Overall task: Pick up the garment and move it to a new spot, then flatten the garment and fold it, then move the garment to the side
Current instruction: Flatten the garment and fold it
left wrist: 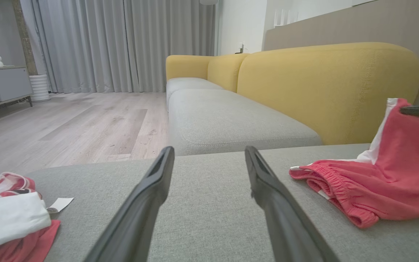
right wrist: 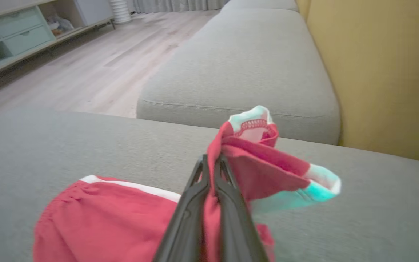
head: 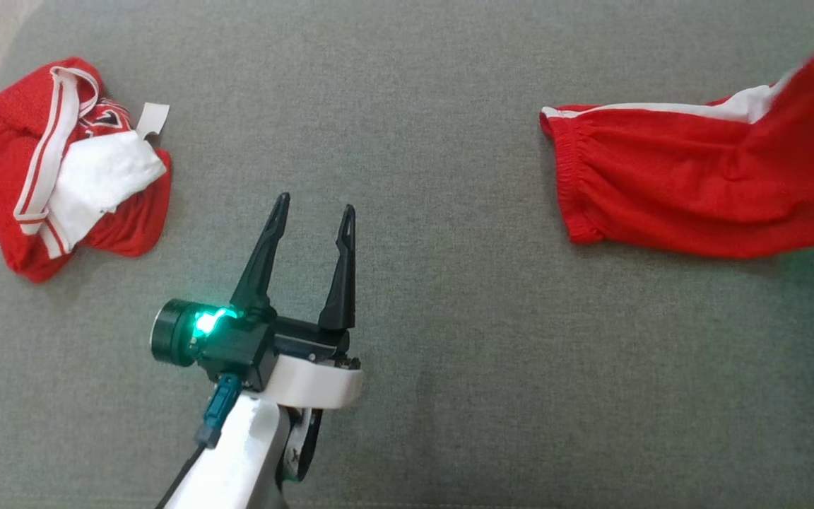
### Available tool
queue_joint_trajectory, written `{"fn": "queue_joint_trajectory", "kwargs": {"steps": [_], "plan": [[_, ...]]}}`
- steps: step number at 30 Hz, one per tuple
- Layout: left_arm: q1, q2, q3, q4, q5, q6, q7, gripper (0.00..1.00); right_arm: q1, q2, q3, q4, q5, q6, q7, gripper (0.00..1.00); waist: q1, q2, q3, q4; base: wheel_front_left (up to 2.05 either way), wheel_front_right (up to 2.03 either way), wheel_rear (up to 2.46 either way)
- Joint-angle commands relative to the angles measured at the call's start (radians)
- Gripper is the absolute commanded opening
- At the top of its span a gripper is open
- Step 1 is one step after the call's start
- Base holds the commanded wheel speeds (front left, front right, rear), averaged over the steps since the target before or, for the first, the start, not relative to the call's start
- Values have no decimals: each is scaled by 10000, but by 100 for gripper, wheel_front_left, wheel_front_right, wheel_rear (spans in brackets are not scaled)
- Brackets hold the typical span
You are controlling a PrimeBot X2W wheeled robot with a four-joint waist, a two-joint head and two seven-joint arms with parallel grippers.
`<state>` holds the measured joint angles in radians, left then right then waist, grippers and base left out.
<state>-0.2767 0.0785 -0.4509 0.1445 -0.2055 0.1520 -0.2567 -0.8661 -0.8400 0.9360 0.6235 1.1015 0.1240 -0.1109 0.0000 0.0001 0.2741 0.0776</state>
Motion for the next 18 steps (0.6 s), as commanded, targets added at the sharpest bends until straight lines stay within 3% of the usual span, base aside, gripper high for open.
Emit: {"fn": "queue_joint_trajectory", "kwargs": {"steps": [1,6,7,8,9,14,18], "plan": [[-91,-38,409,-239,75,-76,-51,100,-24,259,103,-500,-242,67,206,0,0,-1,-93,25,0,0,0],[10,-113,513,-200,73,-167,-51,100,86,1712,54,-799,-677,67,435,3,0,-1,-173,107,0,0,0],[32,-126,524,-175,70,-191,-51,100,132,2044,-26,-740,-728,67,410,25,0,-1,-191,139,0,0,0],[51,-139,532,-150,71,-215,-51,100,208,2376,-127,-643,-726,67,427,90,0,-1,-213,172,0,0,0],[63,-151,547,-126,73,-226,-51,100,265,2670,-222,-588,-733,67,430,100,0,-1,-224,200,0,0,0],[128,-191,616,-74,68,-254,-51,100,512,3103,-411,-830,-947,67,382,100,0,-1,-377,274,0,0,0],[318,-211,734,12,66,-277,-51,100,958,2576,-906,-1047,-1236,67,-4,100,0,-1,-725,241,0,0,0]]}}
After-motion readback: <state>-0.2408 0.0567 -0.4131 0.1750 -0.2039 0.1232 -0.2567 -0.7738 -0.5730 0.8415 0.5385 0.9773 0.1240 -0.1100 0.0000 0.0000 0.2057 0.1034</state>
